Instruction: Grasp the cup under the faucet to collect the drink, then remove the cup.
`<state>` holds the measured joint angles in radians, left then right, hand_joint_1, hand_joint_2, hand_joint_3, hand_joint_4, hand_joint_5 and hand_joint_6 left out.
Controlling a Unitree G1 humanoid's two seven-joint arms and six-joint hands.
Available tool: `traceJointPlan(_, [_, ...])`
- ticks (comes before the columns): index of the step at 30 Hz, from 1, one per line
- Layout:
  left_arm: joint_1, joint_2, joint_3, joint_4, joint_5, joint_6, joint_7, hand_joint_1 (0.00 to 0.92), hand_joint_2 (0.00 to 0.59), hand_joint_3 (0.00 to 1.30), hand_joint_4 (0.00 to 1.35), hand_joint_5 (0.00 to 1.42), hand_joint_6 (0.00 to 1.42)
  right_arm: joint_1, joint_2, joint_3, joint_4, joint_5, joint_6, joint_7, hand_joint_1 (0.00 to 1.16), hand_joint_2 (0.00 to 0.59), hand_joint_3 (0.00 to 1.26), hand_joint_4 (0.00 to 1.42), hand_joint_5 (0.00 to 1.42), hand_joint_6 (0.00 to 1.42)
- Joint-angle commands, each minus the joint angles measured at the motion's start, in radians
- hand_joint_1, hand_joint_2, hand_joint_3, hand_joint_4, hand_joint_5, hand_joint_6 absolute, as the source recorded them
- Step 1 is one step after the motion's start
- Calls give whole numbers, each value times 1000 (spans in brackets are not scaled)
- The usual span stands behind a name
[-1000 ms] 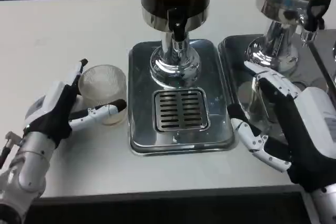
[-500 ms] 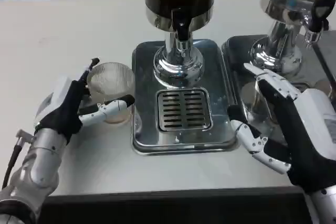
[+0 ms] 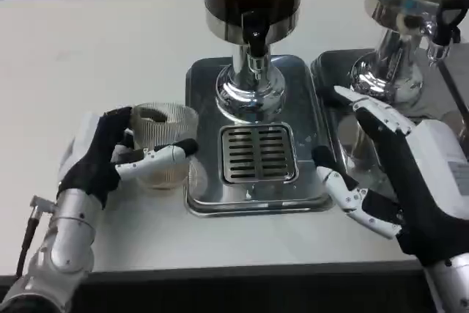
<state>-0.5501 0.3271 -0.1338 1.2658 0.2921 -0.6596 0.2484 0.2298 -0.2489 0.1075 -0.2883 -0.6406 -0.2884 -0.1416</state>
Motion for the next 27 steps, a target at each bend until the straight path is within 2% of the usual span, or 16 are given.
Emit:
traceJointPlan(1, [44, 9, -13, -9, 30, -30, 48, 769, 0, 704, 827, 1019, 1325, -20, -4, 5, 17, 15, -5, 5, 493, 439, 241, 270, 209, 271])
traceJointPlan(6, [56, 34, 8, -30, 31, -82, 101, 793, 0, 745, 869, 1040, 1365, -27, -4, 7, 24, 21, -7, 2, 493, 435, 241, 271, 209, 271])
traceJointPlan(16, [53, 73, 26, -111, 60, -202, 227, 781, 0, 751, 879, 1030, 1363, -44, -4, 13, 42, 27, -15, -7, 492, 433, 241, 277, 209, 271])
traceJointPlan(22, [26, 58, 1, -142, 99, -235, 211, 770, 0, 743, 863, 1010, 1336, -46, -3, 12, 45, 30, -18, -10, 491, 433, 241, 280, 210, 271])
traceJointPlan(27, [-26, 12, -69, -112, 164, -184, 180, 756, 0, 736, 842, 991, 1317, -44, 3, 13, 44, 29, -19, -20, 491, 433, 241, 280, 210, 270])
